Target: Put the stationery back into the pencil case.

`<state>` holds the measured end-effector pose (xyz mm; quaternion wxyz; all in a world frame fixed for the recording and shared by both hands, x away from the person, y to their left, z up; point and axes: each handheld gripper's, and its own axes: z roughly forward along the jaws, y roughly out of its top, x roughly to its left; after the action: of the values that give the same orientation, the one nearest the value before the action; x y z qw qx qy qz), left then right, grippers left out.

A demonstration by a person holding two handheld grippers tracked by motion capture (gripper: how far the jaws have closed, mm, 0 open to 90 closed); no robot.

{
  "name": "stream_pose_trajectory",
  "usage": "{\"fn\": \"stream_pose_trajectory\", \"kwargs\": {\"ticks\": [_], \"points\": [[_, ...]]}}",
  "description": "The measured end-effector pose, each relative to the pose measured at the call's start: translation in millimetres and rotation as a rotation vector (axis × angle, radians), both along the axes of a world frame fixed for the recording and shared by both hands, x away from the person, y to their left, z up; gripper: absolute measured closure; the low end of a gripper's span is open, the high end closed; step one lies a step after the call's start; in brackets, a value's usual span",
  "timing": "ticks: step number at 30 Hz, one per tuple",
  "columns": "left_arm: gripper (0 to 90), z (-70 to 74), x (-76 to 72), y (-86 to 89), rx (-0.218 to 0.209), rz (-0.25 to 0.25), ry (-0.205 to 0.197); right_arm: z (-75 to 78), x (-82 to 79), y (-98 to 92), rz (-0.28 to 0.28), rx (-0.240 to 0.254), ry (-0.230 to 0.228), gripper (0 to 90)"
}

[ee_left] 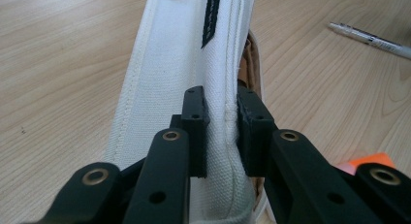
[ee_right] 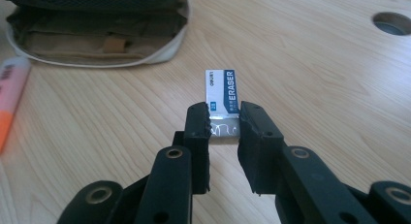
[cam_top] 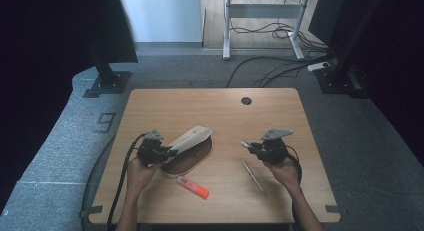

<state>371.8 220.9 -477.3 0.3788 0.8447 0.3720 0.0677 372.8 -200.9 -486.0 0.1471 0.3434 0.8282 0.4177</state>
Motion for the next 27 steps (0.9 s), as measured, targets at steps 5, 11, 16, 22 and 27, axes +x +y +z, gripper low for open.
{"fn": "stream_pose_trajectory", "kwargs": {"ticks": [5,11,16,22,27], "points": [[76.3,0.4,0.0,0.2,-0.002,0.001,-0.004,0.7,5.6,17.4,0.03,-0.006,-0.001,72.7],[76.3,0.8,-0.2,0.0,-0.003,0.003,-0.012,-1.1,12.5,35.9,0.054,-0.028,-0.002,72.7],[76.3,0.7,0.1,-0.1,-0.008,0.007,-0.014,-4.2,18.1,50.9,0.07,-0.038,-0.001,72.7],[76.3,0.0,0.2,-0.9,-0.009,0.006,-0.015,-8.4,24.5,72.5,0.101,-0.057,-0.01,72.7],[76.3,0.1,0.3,-0.6,-0.01,0.005,-0.013,-13.4,29.6,91.1,0.121,-0.07,0.0,72.7]]}}
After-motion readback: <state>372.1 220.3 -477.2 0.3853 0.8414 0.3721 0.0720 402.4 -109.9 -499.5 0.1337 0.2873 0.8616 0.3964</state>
